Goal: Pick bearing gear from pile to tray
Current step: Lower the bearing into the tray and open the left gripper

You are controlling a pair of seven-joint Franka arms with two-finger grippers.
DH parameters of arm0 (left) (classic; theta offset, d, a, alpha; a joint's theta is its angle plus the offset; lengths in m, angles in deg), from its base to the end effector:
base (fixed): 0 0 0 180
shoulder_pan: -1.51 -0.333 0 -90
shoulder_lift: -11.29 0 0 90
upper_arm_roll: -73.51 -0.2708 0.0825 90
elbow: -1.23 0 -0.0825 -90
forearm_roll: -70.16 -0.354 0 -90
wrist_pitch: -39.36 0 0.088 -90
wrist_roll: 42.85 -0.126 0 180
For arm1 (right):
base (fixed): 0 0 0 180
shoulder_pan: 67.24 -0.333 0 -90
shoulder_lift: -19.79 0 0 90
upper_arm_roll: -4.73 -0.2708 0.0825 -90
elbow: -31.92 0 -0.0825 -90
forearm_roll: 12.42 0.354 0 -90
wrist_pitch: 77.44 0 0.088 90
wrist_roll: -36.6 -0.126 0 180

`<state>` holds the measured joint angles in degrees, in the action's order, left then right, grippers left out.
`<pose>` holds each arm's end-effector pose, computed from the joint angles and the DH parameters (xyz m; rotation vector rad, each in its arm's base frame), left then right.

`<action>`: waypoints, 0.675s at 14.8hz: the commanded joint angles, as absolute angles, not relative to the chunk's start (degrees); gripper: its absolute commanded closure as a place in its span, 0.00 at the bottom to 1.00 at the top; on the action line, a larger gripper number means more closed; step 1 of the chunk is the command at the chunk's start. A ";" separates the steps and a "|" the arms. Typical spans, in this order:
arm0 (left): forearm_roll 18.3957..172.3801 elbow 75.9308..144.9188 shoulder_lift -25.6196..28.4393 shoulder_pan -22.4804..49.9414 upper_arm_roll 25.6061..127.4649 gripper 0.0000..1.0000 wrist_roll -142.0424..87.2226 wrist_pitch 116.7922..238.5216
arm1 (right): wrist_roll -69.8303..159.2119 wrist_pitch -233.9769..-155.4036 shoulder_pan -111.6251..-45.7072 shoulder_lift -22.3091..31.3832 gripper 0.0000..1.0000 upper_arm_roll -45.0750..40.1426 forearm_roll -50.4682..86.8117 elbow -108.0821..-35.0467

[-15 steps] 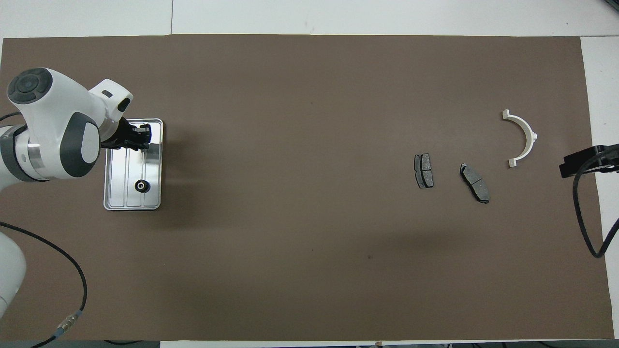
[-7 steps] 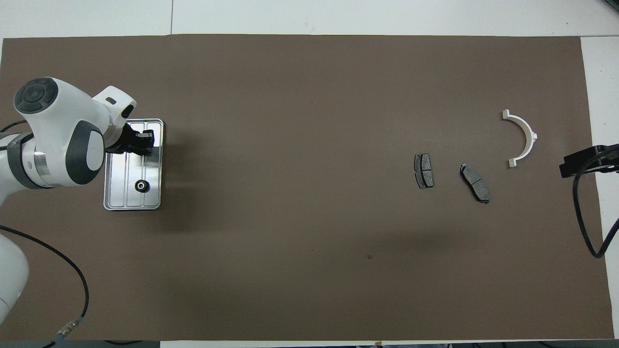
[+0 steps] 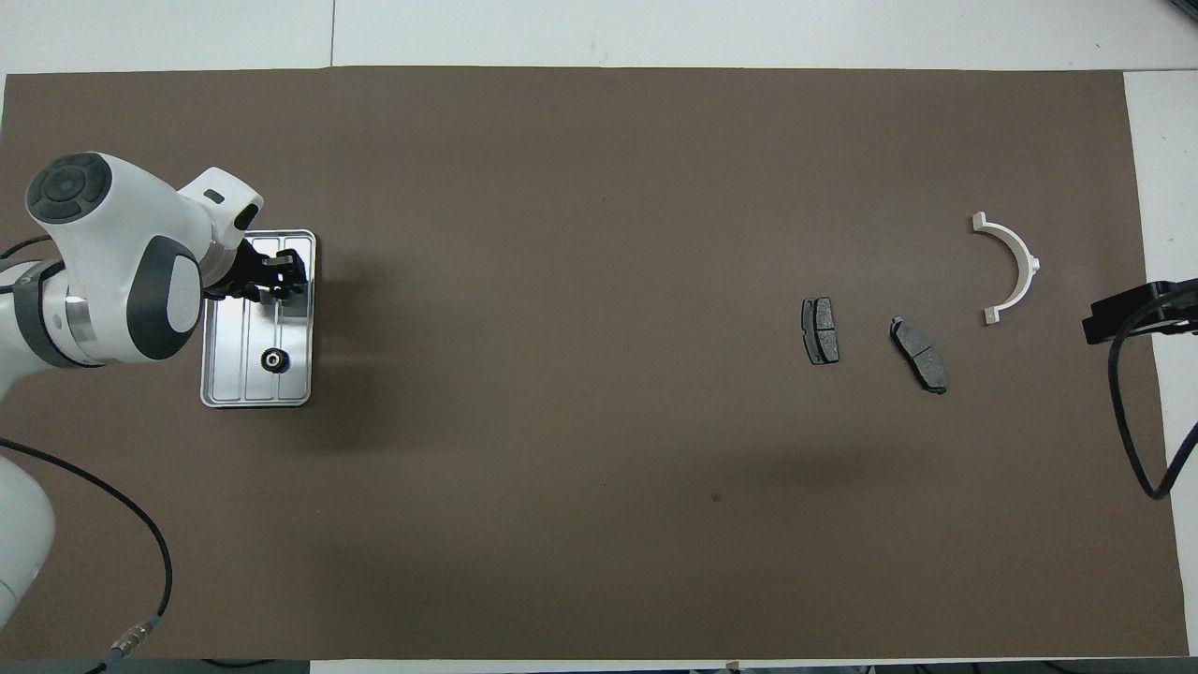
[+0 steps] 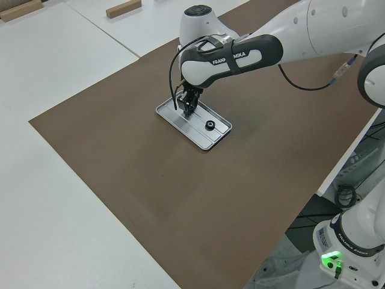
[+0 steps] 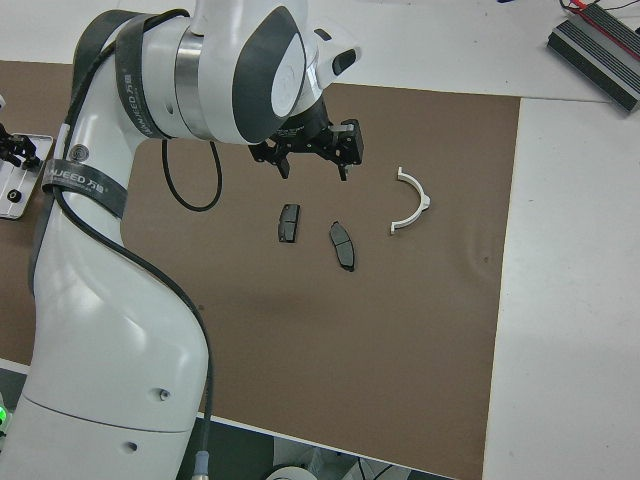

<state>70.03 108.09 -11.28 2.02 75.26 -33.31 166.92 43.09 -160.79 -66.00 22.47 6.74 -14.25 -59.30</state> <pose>0.5894 -0.0226 0.2616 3.1282 0.2002 -0.0522 0.4967 -0.0329 0.5655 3.1147 0.0847 -0.1448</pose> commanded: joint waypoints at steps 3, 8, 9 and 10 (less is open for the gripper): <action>69.55 102.85 -8.75 1.60 75.35 0.00 -33.98 159.46 | 42.23 -160.85 -65.22 23.66 0.10 6.14 -14.70 -60.45; 69.64 97.46 -3.31 1.60 75.35 0.00 -33.98 144.50 | 42.23 -160.85 -65.22 23.66 0.10 6.14 -14.70 -60.45; 69.64 97.90 -1.47 1.51 75.35 0.00 -34.06 142.22 | 42.23 -160.85 -65.13 23.66 0.10 6.14 -14.70 -60.45; 69.64 97.91 -0.14 1.51 75.35 0.00 -34.06 140.37 | 42.23 -160.85 -65.22 23.66 0.10 6.14 -14.70 -60.45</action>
